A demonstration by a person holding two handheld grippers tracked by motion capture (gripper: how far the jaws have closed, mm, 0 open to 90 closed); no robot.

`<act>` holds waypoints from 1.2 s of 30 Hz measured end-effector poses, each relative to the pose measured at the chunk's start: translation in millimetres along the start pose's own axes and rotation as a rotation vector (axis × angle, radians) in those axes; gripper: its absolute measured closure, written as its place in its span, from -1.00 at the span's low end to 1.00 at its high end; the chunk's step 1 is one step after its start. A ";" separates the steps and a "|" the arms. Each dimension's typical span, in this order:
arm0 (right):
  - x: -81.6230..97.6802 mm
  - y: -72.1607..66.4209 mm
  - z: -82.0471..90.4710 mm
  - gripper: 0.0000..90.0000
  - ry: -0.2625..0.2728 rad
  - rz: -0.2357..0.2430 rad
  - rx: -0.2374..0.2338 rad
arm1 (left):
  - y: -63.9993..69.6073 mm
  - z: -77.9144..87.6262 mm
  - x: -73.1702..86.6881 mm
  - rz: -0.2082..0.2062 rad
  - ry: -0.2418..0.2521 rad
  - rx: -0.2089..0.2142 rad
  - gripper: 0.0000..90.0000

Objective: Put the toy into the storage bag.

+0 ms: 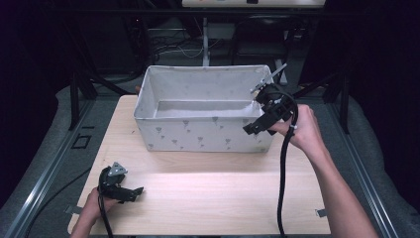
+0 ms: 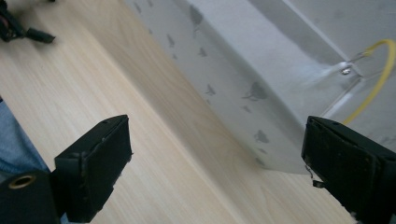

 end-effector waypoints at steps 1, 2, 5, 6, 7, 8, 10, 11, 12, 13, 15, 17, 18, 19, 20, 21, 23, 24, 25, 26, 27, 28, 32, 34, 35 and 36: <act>3.1 -2.7 -2.4 -0.83 0.000 0.006 0.001 | 0.0 0.1 0.0 0.000 -0.001 0.003 -1.00; 6.0 -5.0 -4.5 -0.83 0.001 0.012 -0.001 | 0.0 0.1 0.0 -0.001 -0.001 0.003 -1.00; 15.0 -9.6 -11.8 -0.85 0.012 0.010 -0.018 | 0.0 0.1 0.0 -0.001 -0.001 0.003 -1.00; 19.8 -11.5 -15.4 -0.86 0.020 0.007 -0.025 | 0.0 0.1 0.0 -0.001 -0.002 0.003 -1.00; 22.9 -12.6 -18.1 -0.87 0.022 0.006 -0.030 | 0.0 0.1 0.0 -0.001 -0.001 0.003 -1.00; 28.5 -14.7 -21.7 -0.90 0.018 0.008 -0.034 | 0.0 0.1 0.0 -0.001 -0.001 0.003 -1.00; 37.3 -17.1 -27.2 -0.91 0.014 0.006 -0.041 | 0.1 0.1 0.0 0.000 -0.002 0.002 -1.00; 40.7 -17.9 -29.0 -0.91 0.015 0.005 -0.042 | 0.1 0.1 0.0 0.000 -0.002 0.002 -1.00; 46.4 -18.7 -32.4 -0.92 0.012 0.005 -0.046 | 0.1 0.1 0.0 0.000 -0.002 0.002 -1.00; 49.6 -19.1 -34.2 -0.93 0.012 0.003 -0.045 | 0.1 0.1 0.0 0.000 -0.002 0.001 -1.00; 57.6 -19.0 -39.1 -0.93 0.015 -0.010 -0.054 | 0.1 0.1 0.0 0.000 -0.002 0.001 -1.00; 66.2 -19.4 -45.0 -0.93 0.019 -0.017 -0.058 | 0.2 0.1 0.0 0.001 -0.002 0.002 -1.00; 71.6 -19.4 -49.0 -0.93 0.009 -0.018 -0.057 | 0.2 0.1 0.0 0.000 -0.002 0.002 -1.00; 73.5 -19.4 -50.7 -0.93 0.011 -0.022 -0.056 | 0.2 0.1 -0.1 0.000 -0.002 0.001 -1.00; 78.4 -19.8 -55.0 -0.93 0.013 -0.025 -0.062 | 0.2 0.1 -0.1 0.001 -0.002 0.001 -1.00; 82.6 -20.2 -58.8 -0.93 0.001 -0.029 -0.063 | 0.2 0.1 -0.1 0.001 -0.002 0.002 -1.00; 89.6 -21.0 -65.5 -0.93 -0.008 -0.033 -0.062 | 0.1 0.1 0.0 0.000 -0.002 0.001 -1.00; 94.5 -21.3 -69.8 -0.93 -0.019 -0.033 -0.066 | 0.1 0.2 0.0 0.000 -0.002 0.001 -1.00; 97.2 -21.5 -72.5 -0.94 -0.020 -0.038 -0.066 | 0.1 0.2 0.0 0.000 -0.002 0.002 -1.00; 100.8 -21.7 -76.1 -0.93 -0.024 -0.042 -0.070 | 0.2 0.1 0.0 0.000 -0.002 0.002 -1.00; 105.1 -21.4 -81.1 -0.93 -0.030 -0.048 -0.072 | 0.2 0.1 -0.1 0.001 -0.002 0.001 -1.00; 108.6 -20.8 -85.4 -0.94 -0.046 -0.048 -0.069 | 0.2 0.0 -0.1 0.001 -0.002 0.001 -1.00; 119.9 -19.1 -101.4 -0.93 -0.074 -0.053 -0.067 | 0.1 0.1 -0.2 0.000 -0.003 0.001 -1.00; 125.4 -18.4 -107.5 -0.93 -0.091 -0.055 -0.065 | -0.1 0.1 -0.2 -0.002 -0.005 0.001 -1.00; 128.5 -17.7 -109.9 -0.93 -0.102 -0.057 -0.058 | 0.0 0.1 -0.2 -0.002 -0.005 0.001 -1.00; 132.0 -17.0 -112.4 -0.93 -0.112 -0.057 -0.060 | 0.0 0.1 -0.2 -0.002 -0.005 0.002 -1.00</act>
Point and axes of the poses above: each handheld gripper's, and its own axes: z roughly backward along the jaws, x roughly out of its underside, y roughly to its right, the point moved 6 cm from there along -z, roughly forward along the jaws, and after that the axes turned 9 degrees about -z, right-handed, at the moved point
